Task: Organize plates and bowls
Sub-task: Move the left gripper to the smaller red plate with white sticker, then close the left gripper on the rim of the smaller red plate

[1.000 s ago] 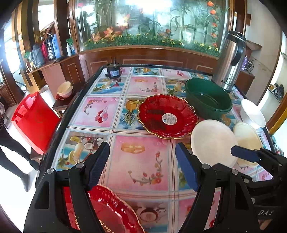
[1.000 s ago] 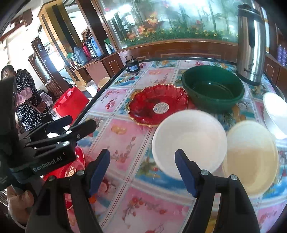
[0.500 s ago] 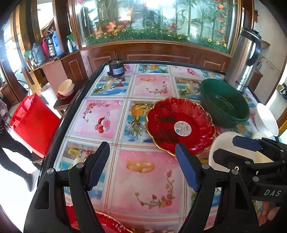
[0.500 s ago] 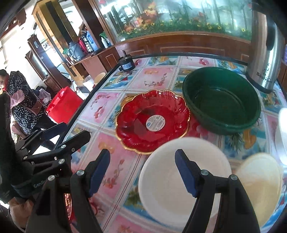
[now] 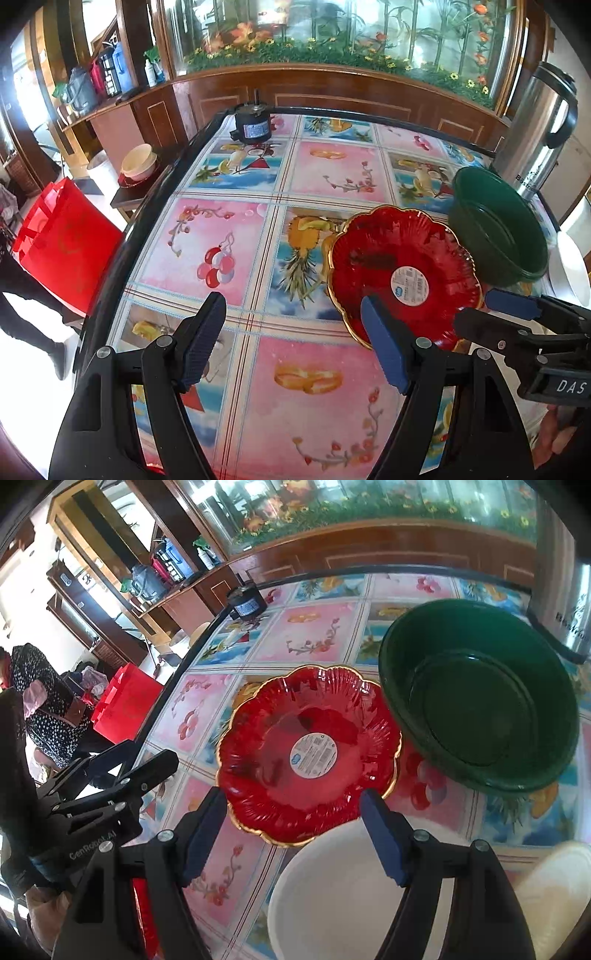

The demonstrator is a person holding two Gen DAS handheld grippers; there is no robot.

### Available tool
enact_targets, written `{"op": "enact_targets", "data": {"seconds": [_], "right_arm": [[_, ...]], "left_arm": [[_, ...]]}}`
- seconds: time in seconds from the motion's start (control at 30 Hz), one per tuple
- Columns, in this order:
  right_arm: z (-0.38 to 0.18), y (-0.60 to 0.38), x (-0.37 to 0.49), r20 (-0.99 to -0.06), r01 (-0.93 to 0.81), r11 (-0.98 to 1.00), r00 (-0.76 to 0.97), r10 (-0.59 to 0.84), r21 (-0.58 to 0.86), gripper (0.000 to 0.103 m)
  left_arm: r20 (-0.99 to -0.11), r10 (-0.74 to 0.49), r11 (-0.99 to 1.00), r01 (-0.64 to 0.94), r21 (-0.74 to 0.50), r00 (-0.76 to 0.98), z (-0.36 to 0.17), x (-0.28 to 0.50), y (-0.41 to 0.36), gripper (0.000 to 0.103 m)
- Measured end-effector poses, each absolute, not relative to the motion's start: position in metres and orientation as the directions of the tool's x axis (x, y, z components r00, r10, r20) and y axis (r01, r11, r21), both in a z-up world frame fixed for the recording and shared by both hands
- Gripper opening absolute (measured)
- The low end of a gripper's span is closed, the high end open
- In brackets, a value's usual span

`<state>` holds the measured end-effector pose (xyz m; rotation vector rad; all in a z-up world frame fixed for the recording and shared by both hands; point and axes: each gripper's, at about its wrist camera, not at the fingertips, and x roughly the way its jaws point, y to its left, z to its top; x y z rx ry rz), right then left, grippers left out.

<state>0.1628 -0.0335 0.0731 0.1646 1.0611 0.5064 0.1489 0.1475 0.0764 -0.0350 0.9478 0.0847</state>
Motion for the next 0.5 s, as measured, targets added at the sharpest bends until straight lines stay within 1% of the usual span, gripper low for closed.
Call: {"op": "enact_targets", "data": {"seconds": [0.27,0.4,0.43,0.5], "right_arm": [[0.065,-0.052,0.183,-0.825,-0.254,0.908,0.388,0.411,0.333,0.074],[0.060,-0.065,0.191,-0.833,-0.225,0.914,0.381,0.401,0.338,0.073],[0.060,-0.066,0.192,-0.834,-0.224,0.914,0.380,0.401,0.338,0.070],[0.059,-0.067,0.192,-0.836,-0.231,0.913,0.375,0.402,0.336,0.061]], "left_arm": [[-0.829,0.051,0.997,-0.081,0.007,0.557,0.066,0.171,0.141,0.077],[-0.841,0.029,0.997,-0.082,-0.018,0.540,0.059,0.184,0.139,0.077],[-0.844,0.028,0.997,-0.081,-0.018,0.536,0.057,0.186,0.139,0.077],[-0.853,0.030,0.997,-0.078,-0.013,0.522,0.052,0.191,0.137,0.077]]}}
